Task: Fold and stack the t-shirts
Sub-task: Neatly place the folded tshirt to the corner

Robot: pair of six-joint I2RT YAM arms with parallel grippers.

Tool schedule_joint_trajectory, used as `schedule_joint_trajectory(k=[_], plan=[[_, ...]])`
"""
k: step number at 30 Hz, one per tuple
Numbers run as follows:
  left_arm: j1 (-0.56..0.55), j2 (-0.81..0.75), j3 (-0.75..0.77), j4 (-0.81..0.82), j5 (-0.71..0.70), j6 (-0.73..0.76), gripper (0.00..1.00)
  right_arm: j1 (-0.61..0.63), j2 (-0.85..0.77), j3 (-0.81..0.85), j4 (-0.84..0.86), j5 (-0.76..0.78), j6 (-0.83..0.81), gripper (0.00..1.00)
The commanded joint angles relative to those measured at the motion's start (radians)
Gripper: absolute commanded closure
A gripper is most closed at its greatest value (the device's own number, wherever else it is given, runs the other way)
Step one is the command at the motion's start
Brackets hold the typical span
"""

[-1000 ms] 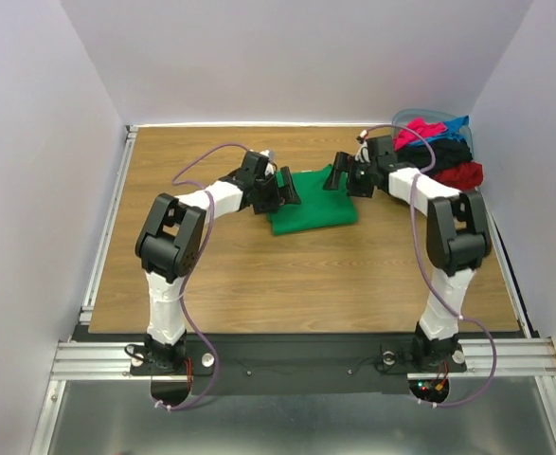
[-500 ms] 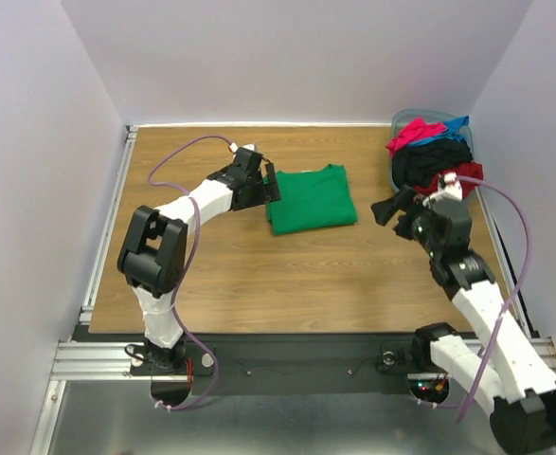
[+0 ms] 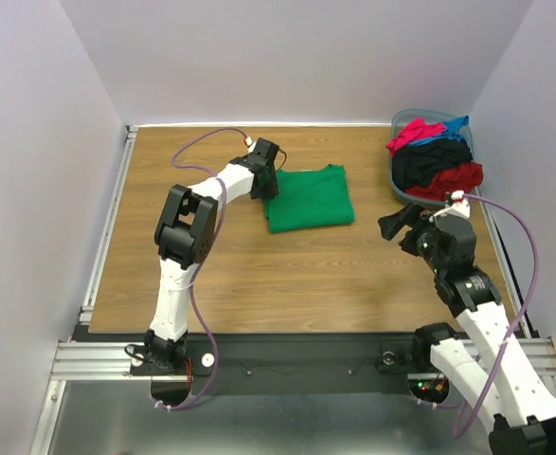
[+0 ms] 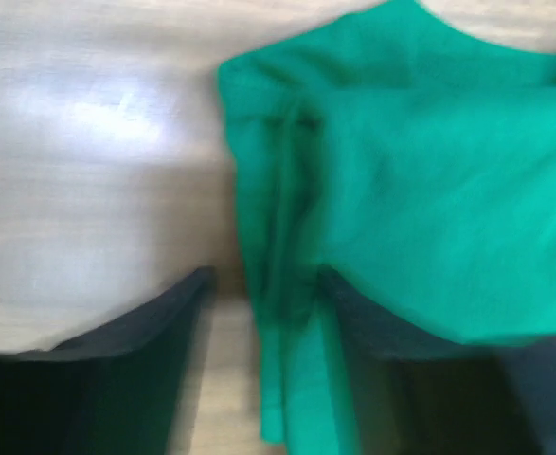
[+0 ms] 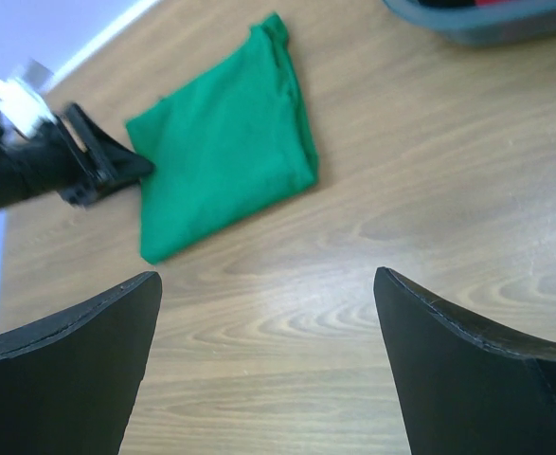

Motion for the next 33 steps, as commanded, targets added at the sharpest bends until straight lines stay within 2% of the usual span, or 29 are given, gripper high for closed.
schedule_joint_trajectory(k=[1, 2, 3, 4, 7, 12, 20, 22, 23, 27, 29, 33], plan=[[-0.001, 0.088, 0.099, -0.075, -0.029, 0.036, 0.60, 0.007, 0.039, 0.031, -0.033, -0.009, -0.039, 0.00], [-0.001, 0.097, 0.116, -0.079, -0.026, 0.038, 0.68, 0.007, 0.053, 0.027, -0.035, 0.000, -0.041, 0.00], [-0.001, 0.105, 0.122, -0.079, -0.032, 0.042, 0.92, 0.007, 0.057, 0.024, -0.038, 0.017, -0.041, 0.00], [-0.001, 0.114, 0.128, -0.079, -0.038, 0.058, 1.00, 0.007, 0.062, 0.021, -0.038, 0.028, -0.039, 0.00], [0.000, 0.119, 0.159, -0.076, -0.064, 0.122, 1.00, 0.007, 0.087, 0.008, -0.041, 0.091, -0.028, 0.00], [0.055, 0.079, 0.188, -0.069, -0.214, 0.243, 1.00, 0.007, 0.122, 0.001, -0.049, 0.134, -0.050, 0.00], [0.322, 0.074, 0.374, -0.097, -0.211, 0.479, 1.00, 0.007, 0.088, -0.001, -0.047, 0.239, -0.016, 0.00], [0.361, 0.115, 0.429, -0.094, -0.144, 0.559, 1.00, 0.007, 0.071, -0.001, -0.049, 0.275, -0.021, 0.00], [0.394, 0.138, 0.516, -0.118, -0.138, 0.581, 1.00, 0.007, 0.062, -0.002, -0.047, 0.278, -0.024, 0.00], [0.437, 0.269, 0.717, -0.175, -0.213, 0.716, 1.00, 0.007, 0.022, -0.007, -0.049, 0.270, -0.027, 0.00], [0.459, 0.310, 0.757, -0.160, -0.250, 0.777, 1.00, 0.007, 0.010, -0.005, -0.050, 0.269, -0.037, 0.00], [0.496, 0.292, 0.705, -0.065, -0.279, 0.851, 1.00, 0.007, 0.010, 0.008, -0.063, 0.258, -0.053, 0.00]])
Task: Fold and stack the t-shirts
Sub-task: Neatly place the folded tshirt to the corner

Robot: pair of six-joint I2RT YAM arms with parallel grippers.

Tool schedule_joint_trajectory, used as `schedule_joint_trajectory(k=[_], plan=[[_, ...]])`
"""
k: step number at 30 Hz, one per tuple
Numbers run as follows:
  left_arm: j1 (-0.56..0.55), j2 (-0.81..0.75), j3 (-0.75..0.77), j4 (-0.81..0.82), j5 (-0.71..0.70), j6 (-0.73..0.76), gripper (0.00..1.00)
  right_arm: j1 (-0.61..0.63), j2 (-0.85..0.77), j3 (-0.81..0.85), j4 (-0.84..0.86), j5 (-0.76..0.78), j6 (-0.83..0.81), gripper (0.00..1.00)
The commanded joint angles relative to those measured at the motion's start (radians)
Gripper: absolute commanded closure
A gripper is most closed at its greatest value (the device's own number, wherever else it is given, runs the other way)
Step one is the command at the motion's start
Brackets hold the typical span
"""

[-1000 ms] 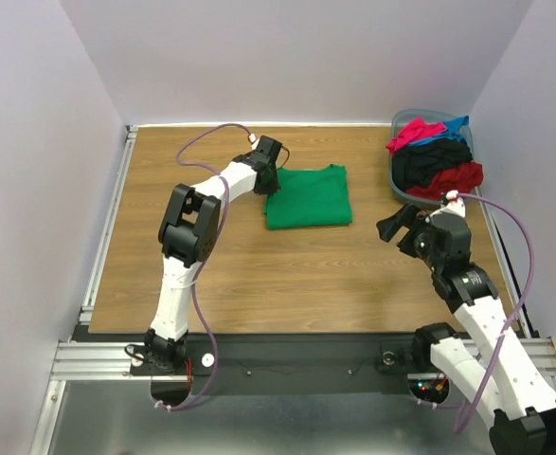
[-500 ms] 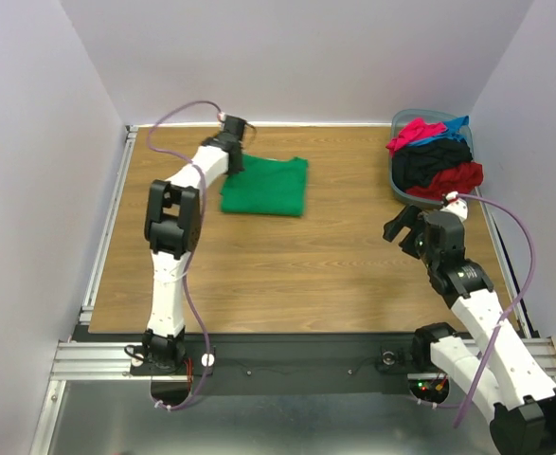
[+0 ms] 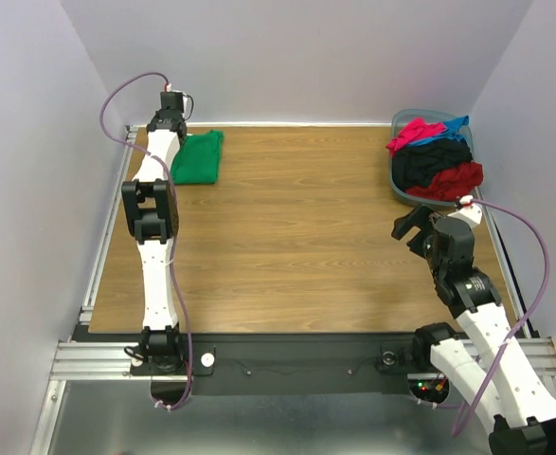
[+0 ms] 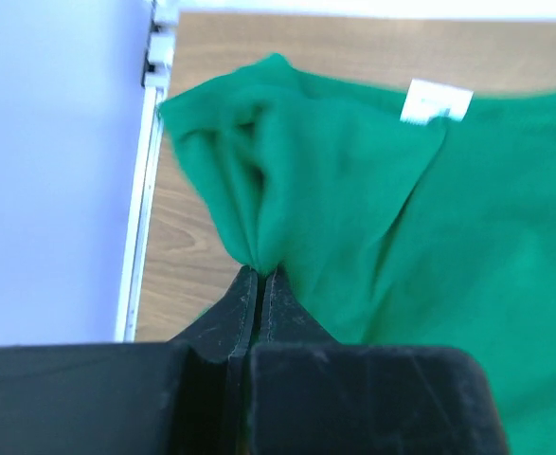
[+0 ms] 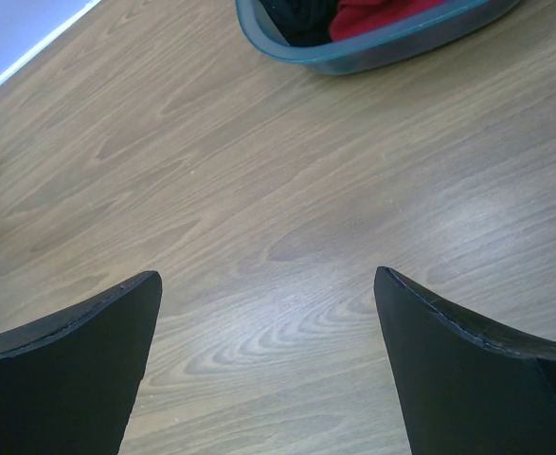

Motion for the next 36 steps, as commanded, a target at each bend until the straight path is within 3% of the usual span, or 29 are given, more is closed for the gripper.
schedule_joint_trajectory(k=[1, 5, 11, 12, 13, 14, 18, 24, 28, 31, 35, 36], plan=[[0.036, -0.034, -0.002, 0.069, -0.053, 0.148, 1.00, 0.007, -0.004, 0.018, -0.002, 0.018, -0.026, 0.00], [0.082, -0.037, 0.038, 0.107, -0.011, 0.138, 1.00, 0.007, 0.007, 0.021, -0.015, 0.001, -0.025, 0.00], [0.105, -0.022, 0.053, 0.144, -0.057, 0.113, 1.00, 0.007, 0.034, 0.033, -0.020, -0.021, -0.020, 0.00], [0.105, -0.020, 0.058, 0.137, -0.077, 0.113, 0.85, 0.007, 0.037, 0.038, -0.021, -0.024, -0.022, 0.00], [0.105, -0.029, 0.049, 0.140, -0.082, 0.116, 0.54, 0.007, 0.037, 0.042, -0.025, -0.021, -0.017, 0.00], [0.105, -0.038, 0.024, 0.161, -0.092, 0.111, 0.02, 0.007, 0.039, 0.050, -0.023, -0.019, -0.019, 0.00], [0.103, -0.078, 0.073, 0.125, -0.102, 0.044, 0.01, 0.007, 0.043, 0.061, -0.025, 0.001, -0.025, 0.00], [0.065, -0.276, 0.102, 0.078, 0.061, -0.153, 0.01, 0.005, 0.065, 0.079, -0.040, 0.004, -0.020, 0.00], [-0.074, -0.449, 0.038, 0.057, 0.059, -0.247, 0.01, 0.007, 0.086, 0.091, -0.052, -0.007, -0.005, 0.00], [-0.243, -0.613, -0.124, 0.057, -0.023, -0.316, 0.01, 0.007, 0.126, 0.116, -0.072, -0.028, 0.000, 0.00], [-0.387, -0.895, -0.512, 0.130, 0.062, -0.555, 0.01, 0.007, 0.123, 0.107, -0.077, -0.067, 0.019, 0.00], [-0.441, -0.986, -0.693, 0.179, 0.055, -0.594, 0.01, 0.007, 0.111, 0.104, -0.078, -0.071, 0.016, 0.00]])
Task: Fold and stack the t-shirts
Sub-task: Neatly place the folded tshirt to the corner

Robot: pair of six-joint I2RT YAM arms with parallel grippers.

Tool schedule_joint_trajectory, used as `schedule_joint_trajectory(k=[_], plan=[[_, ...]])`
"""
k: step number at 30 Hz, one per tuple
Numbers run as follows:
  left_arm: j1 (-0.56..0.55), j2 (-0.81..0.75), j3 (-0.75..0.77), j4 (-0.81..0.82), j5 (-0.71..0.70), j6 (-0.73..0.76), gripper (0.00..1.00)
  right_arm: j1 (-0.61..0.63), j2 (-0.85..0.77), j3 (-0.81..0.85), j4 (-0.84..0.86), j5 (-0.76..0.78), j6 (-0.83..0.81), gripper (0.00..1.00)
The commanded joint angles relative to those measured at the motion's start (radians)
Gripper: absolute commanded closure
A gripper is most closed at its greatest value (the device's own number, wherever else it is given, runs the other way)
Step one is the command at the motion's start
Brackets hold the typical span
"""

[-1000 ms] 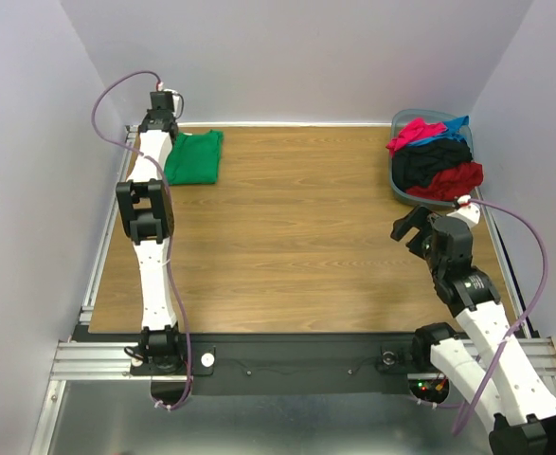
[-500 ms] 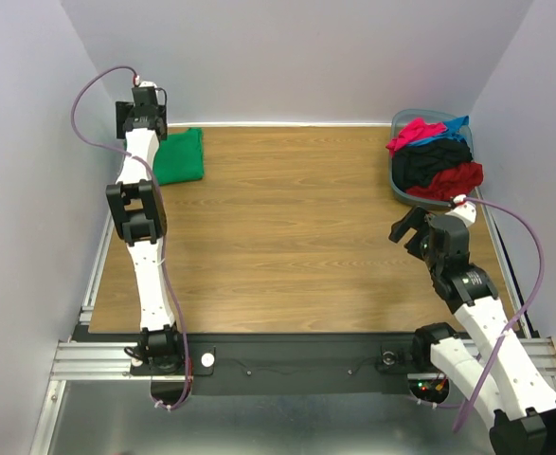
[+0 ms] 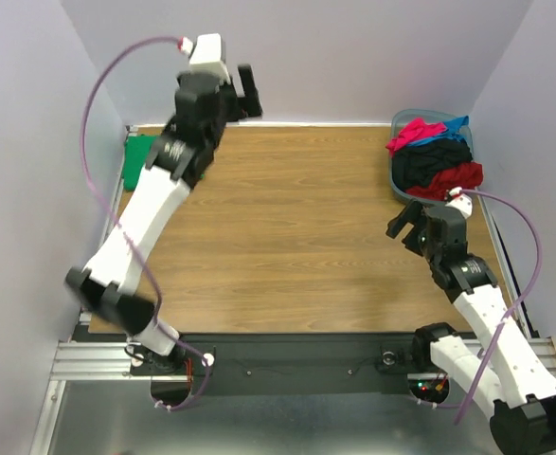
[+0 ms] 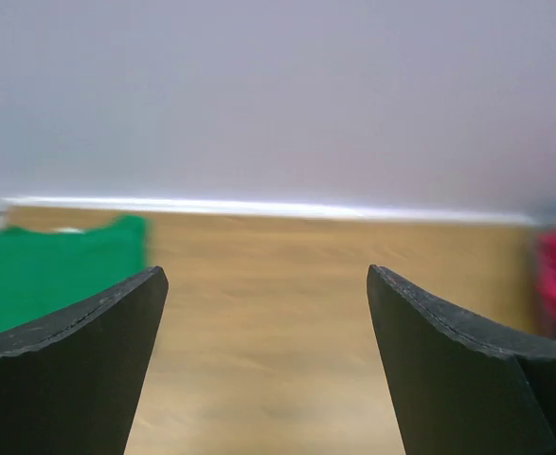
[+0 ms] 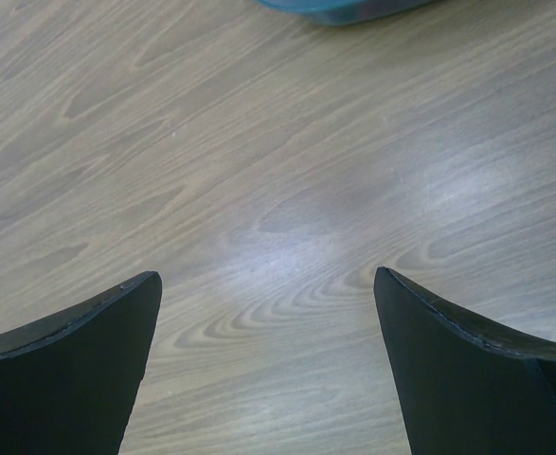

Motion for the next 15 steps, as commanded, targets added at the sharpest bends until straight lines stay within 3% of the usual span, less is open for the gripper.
schedule_joint_trajectory(k=[1, 2, 5, 9, 15], plan=[[-0.076, -0.220, -0.396, 0.078, -0.013, -0.249, 0.02, 0.007, -0.037, 0.024, -0.006, -0.032, 0.015, 0.00], [-0.104, -0.259, -0.547, 0.097, -0.042, -0.269, 0.02, 0.005, -0.046, 0.024, -0.008, -0.036, 0.015, 0.00], [-0.211, -0.377, -0.805, 0.115, -0.080, -0.437, 0.02, 0.007, -0.100, 0.007, -0.014, -0.046, 0.015, 0.00], [-0.328, -0.487, -1.074, 0.128, -0.082, -0.600, 0.01, 0.007, -0.134, -0.024, -0.020, -0.055, 0.021, 0.00], [-0.388, -0.589, -1.262, 0.102, -0.094, -0.665, 0.01, 0.007, -0.132, -0.081, -0.020, -0.062, 0.064, 0.00]])
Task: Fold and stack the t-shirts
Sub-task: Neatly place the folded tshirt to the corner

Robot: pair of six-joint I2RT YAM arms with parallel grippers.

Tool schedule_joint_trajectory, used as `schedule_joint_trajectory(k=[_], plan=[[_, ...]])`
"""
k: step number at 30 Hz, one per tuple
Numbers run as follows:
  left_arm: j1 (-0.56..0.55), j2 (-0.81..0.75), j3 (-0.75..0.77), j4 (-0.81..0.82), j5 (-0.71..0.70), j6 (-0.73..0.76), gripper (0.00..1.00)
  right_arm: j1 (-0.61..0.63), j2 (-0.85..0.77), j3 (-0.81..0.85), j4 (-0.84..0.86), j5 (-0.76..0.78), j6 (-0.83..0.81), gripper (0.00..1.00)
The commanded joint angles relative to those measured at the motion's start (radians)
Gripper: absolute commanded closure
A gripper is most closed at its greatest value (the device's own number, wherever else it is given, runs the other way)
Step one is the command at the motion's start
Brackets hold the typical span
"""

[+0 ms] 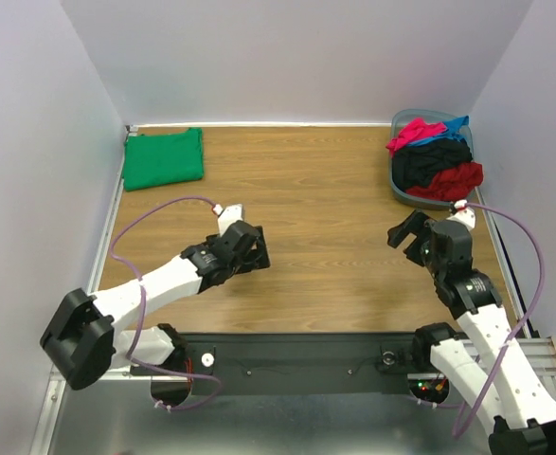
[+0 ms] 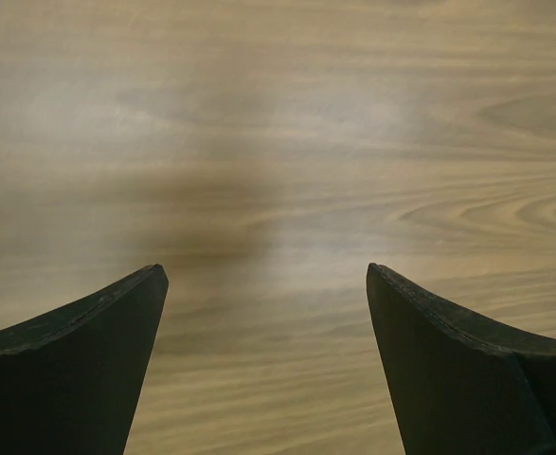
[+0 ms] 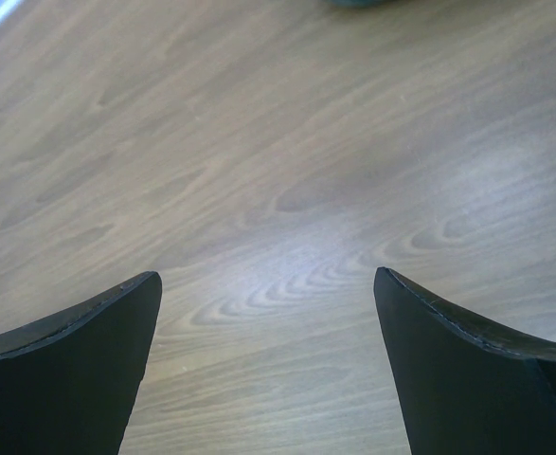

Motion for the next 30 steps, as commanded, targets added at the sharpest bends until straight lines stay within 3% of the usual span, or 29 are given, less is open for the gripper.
schedule_joint_trajectory(k=[1, 14, 30], plan=[[0.005, -0.137, -0.010, 0.013, -0.088, -0.111, 0.01, 0.007, 0.018, -0.021, 0.007, -0.015, 0.036, 0.00], [0.005, -0.297, -0.027, -0.101, -0.190, -0.150, 0.01, 0.007, -0.027, -0.024, 0.004, -0.038, 0.031, 0.00], [0.005, -0.360, -0.024, -0.159, -0.221, -0.179, 0.01, 0.007, -0.056, -0.029, 0.002, -0.072, 0.036, 0.00]])
